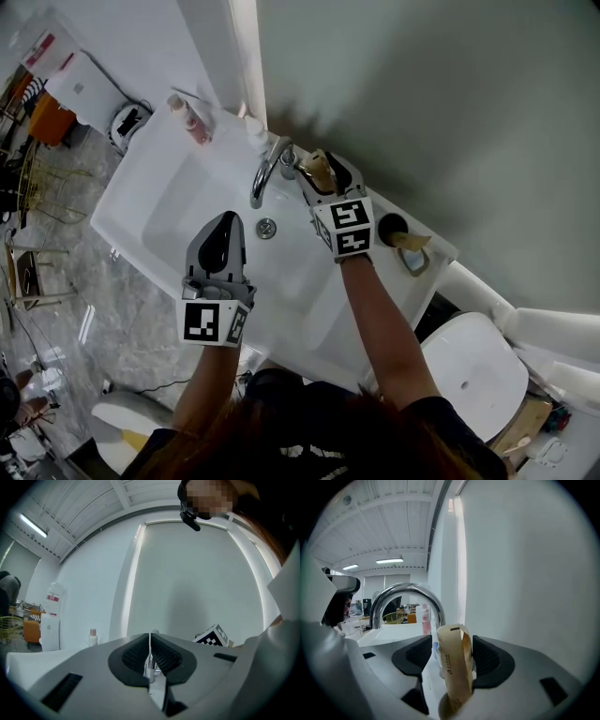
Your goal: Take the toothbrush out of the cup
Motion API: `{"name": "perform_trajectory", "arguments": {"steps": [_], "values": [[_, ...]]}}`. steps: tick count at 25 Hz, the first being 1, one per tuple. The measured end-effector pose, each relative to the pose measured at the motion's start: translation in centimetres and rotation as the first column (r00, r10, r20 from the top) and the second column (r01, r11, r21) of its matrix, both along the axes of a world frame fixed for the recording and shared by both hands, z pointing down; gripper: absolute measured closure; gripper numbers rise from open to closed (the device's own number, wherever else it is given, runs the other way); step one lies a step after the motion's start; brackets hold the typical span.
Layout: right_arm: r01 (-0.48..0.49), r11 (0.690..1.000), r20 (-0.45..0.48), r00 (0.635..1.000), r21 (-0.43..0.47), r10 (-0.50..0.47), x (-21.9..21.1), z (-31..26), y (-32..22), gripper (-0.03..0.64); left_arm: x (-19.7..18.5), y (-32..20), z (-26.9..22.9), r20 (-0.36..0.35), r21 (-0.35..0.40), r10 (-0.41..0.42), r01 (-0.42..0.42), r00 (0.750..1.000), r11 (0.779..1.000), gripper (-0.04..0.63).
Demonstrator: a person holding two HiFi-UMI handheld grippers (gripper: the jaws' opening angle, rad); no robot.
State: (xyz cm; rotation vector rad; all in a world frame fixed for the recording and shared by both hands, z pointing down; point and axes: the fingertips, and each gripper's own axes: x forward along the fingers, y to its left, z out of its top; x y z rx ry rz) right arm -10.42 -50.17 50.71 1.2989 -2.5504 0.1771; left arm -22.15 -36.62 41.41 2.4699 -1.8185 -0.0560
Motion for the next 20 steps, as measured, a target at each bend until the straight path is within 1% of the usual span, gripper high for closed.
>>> {"name": "perform_trajectory", "arguments": {"steps": [2,4,8,12,18,20], "values": [[-0.002,1.000,-0.032,0.999,0.007,0.003,-0.1,0.4,-0.2,0.347,-0.4,0.0,0.2,0.002,-0.004,-0.009,0.009,1.000,1.000,0.566],[-0.011,1.000,-0.039,0.999,0.020,0.012,0.0,0.4,-0.3,0.405,-0.6,0.1,0.5,0.006,-0.007,-0.017,0.017,1.000,1.000,0.566],[-0.021,0.997,-0.028,0.999,0.068,0.023,0.5,-0.8,0.1,0.483,-0.6,0.5,0.5,0.014,-0.004,-0.022,0.022,1.000,1.000,0.567],[-0.031,0.993,0.022,0.999,0.115,0.028,1.3,-3.8,1.2,0.509,-0.4,1.1,-0.2,0.017,0.008,-0.022,0.021,1.000,1.000,0.566],[-0.047,0.975,0.119,0.993,0.218,0.021,2.9,-11.2,3.8,0.514,0.8,2.1,-2.1,0.019,0.033,-0.006,0.006,1.000,0.999,0.567],[-0.060,0.969,0.159,0.987,0.238,0.022,3.9,-13.4,4.8,0.515,1.4,2.4,-2.6,0.019,0.043,0.002,-0.003,1.000,0.999,0.566]]}}
